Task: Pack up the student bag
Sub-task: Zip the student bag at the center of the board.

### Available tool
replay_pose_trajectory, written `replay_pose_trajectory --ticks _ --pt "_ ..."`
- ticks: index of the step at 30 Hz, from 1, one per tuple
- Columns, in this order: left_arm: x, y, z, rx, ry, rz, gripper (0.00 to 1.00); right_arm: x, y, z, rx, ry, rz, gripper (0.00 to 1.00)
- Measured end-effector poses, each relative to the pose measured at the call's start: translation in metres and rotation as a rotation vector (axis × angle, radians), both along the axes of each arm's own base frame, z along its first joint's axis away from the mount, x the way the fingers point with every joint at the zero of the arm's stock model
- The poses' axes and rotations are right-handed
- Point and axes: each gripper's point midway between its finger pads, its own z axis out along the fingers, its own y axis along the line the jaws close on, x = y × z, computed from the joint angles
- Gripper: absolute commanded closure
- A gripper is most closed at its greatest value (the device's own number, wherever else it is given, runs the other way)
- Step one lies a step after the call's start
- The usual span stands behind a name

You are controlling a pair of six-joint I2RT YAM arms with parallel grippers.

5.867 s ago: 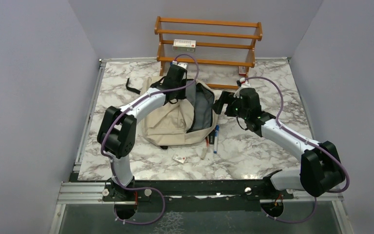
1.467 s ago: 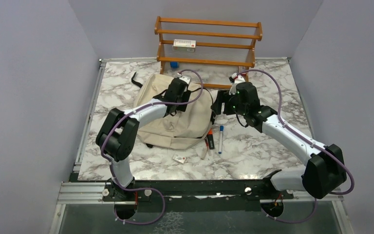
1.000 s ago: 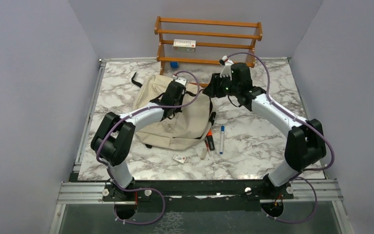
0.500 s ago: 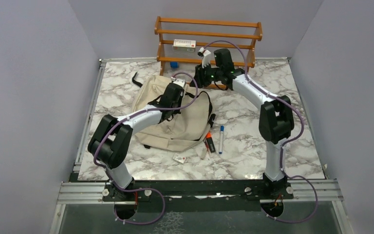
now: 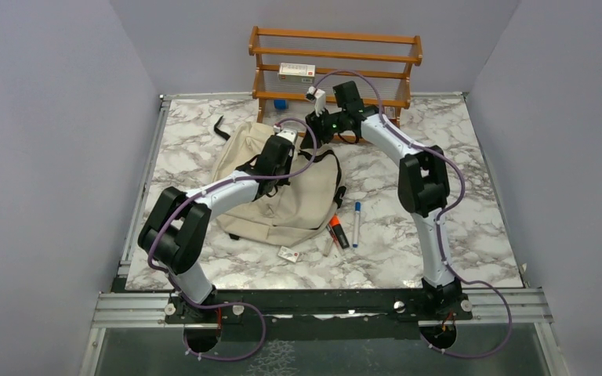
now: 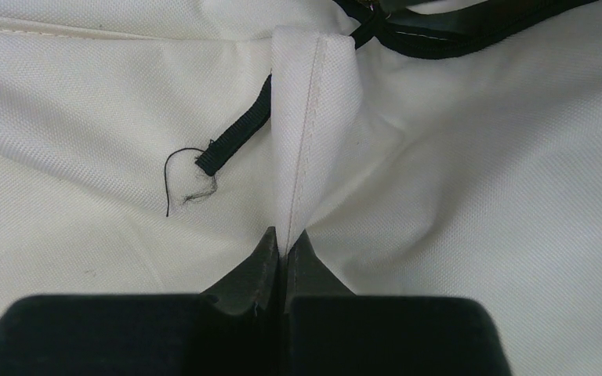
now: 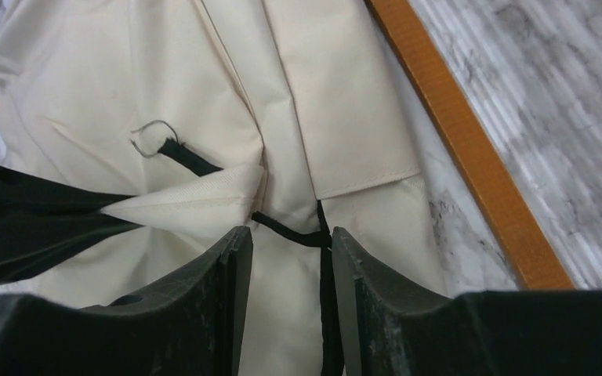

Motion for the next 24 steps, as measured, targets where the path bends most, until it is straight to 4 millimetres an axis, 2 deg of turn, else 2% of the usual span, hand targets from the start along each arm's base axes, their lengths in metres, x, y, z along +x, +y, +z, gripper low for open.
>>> replay_pose_trajectory --ticks 12,24 --pt "0.0 -0.001 0.0 -0.011 0.004 0.006 1.0 -0.013 -0.002 -0.046 -0.055 0.078 0.064 0.42" --pt "-0.001 -0.002 0.0 -0.017 0.007 0.002 1.0 -0.006 0.007 -0.042 -0.048 0.045 0.076 0.41"
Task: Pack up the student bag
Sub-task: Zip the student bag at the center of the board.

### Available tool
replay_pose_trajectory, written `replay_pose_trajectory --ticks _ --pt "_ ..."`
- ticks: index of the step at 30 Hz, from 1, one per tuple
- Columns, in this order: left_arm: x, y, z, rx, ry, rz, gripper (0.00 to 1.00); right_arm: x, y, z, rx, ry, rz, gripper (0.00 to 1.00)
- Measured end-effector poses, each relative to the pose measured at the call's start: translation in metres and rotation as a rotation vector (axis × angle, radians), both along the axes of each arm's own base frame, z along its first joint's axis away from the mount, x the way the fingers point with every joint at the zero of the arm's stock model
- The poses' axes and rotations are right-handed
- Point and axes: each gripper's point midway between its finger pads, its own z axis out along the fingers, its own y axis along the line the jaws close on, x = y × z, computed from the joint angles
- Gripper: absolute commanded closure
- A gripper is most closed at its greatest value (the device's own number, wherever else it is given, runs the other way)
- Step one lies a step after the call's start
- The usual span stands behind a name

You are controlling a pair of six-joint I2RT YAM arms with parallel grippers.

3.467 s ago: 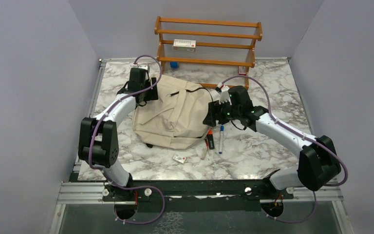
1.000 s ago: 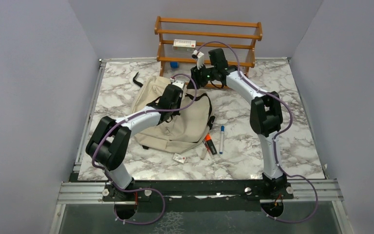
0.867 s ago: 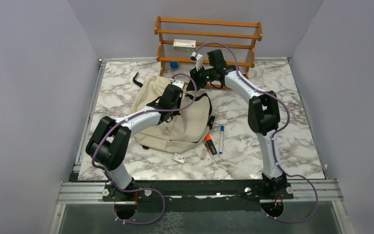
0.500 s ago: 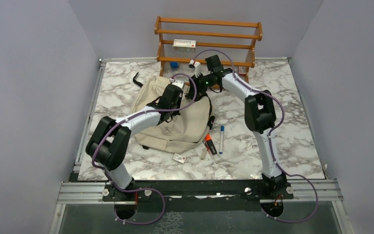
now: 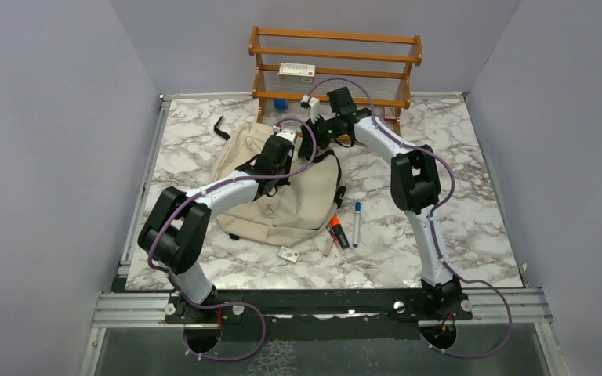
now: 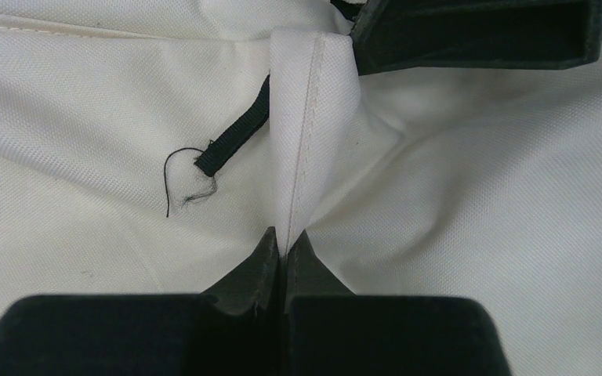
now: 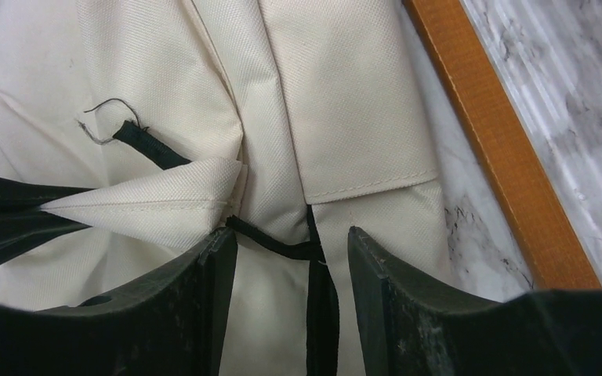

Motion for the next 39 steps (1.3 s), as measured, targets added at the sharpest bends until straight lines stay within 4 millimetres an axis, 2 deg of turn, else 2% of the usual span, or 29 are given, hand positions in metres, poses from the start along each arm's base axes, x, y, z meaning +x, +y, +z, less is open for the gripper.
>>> replay_pose_trajectory --ticks 7,10,25,30,39 --pt "0.0 0.0 0.0 -0.001 0.001 -0.001 1.0 0.01 0.006 -0.002 0.007 -0.022 0.006 0.43" --pt "0.0 0.0 0.0 -0.001 0.001 -0.002 1.0 0.009 0.009 -0.01 0.004 -0.013 0.017 0.47" --pt "-0.001 0.0 0.0 -0.002 0.003 -0.001 1.0 -0.001 0.015 -0.015 0.028 0.011 0.033 0.88" --pt "-0.001 0.0 -0.001 -0.004 0.006 0.003 1.0 0.002 0.009 -0.008 0.008 -0.026 -0.021 0.99" --pt "-0.001 0.0 -0.001 -0.01 0.011 0.013 1.0 0.006 -0.005 0.031 0.004 -0.127 -0.119 1.0"
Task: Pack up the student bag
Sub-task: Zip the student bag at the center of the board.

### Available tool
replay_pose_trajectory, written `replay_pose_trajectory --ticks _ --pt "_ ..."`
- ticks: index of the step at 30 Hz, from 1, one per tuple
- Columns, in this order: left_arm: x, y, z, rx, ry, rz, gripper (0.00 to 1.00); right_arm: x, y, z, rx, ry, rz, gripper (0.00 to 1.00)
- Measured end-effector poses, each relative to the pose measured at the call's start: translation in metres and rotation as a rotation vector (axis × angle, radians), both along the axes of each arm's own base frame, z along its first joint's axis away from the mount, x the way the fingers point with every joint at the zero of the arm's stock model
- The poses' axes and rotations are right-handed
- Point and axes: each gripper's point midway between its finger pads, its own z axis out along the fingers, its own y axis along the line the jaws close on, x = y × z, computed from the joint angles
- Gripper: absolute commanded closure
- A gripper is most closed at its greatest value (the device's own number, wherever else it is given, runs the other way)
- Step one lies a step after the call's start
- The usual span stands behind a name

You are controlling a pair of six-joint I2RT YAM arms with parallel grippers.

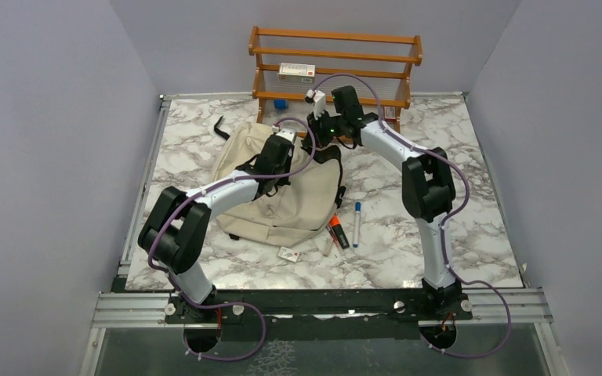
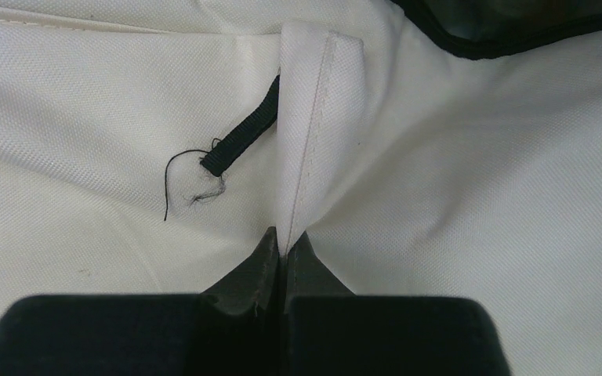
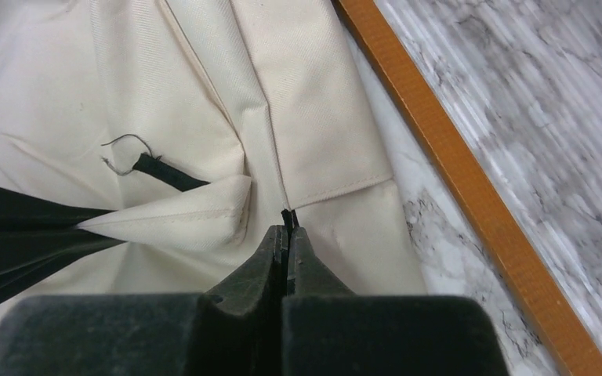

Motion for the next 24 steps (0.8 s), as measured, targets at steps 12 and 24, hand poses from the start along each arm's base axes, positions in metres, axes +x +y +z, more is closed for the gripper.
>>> replay_pose_trajectory --ticks 12,24 --pt "0.003 0.006 -0.001 -0.026 0.016 0.034 1.0 -0.013 -0.021 0.01 0.002 -0.046 -0.076 1.0" --pt "0.004 0.006 -0.001 -0.063 0.035 0.043 0.88 -0.021 -0.041 0.019 -0.011 -0.093 -0.161 1.0"
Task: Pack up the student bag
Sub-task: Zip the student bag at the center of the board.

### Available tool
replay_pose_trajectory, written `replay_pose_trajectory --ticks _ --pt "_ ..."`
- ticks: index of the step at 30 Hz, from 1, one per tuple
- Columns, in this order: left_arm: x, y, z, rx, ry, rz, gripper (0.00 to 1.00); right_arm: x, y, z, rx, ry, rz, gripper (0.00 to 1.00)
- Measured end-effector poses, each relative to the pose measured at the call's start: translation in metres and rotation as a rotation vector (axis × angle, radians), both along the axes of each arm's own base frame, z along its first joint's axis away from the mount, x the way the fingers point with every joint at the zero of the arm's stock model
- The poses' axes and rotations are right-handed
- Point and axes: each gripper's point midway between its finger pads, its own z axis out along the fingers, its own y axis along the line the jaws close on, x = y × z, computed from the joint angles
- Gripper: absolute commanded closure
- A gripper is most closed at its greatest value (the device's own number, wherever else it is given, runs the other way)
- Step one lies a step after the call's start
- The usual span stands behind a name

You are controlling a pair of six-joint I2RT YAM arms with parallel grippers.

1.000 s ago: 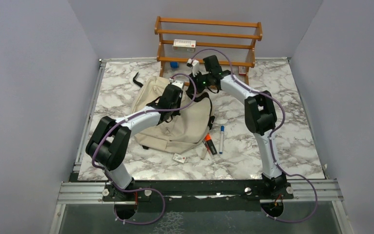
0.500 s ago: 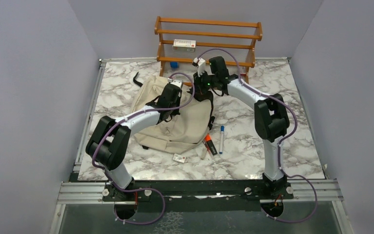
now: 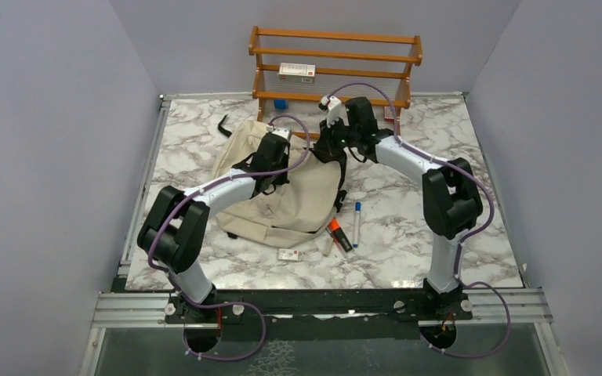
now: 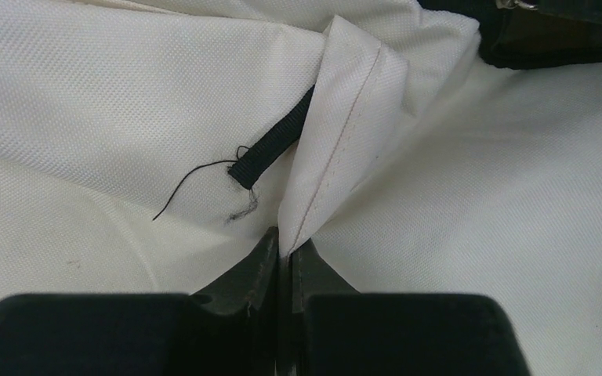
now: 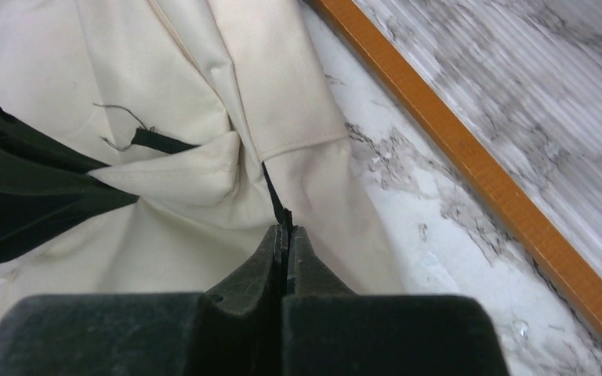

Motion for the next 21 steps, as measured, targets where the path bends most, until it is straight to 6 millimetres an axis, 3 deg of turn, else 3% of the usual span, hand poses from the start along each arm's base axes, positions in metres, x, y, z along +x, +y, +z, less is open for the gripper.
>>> replay_pose_trajectory --ticks 4,11,17,21 --pt "0.0 -0.001 0.0 -0.012 0.005 -0.004 0.71 -0.005 -0.007 0.002 0.002 -0.011 -0.028 1.0" --pt "0.002 0.001 0.01 -0.079 0.0 -0.025 0.41 0.003 -0.009 0.019 0.077 -0.004 -0.05 1.0" --pt "0.016 0.016 0.051 -0.178 -0.093 -0.058 0.3 0.014 0.006 0.069 0.214 -0.034 -0.027 1.0" --pt "0.028 0.02 0.08 -0.196 -0.198 -0.11 0.27 0.012 0.012 0.083 0.261 -0.027 -0.009 1.0"
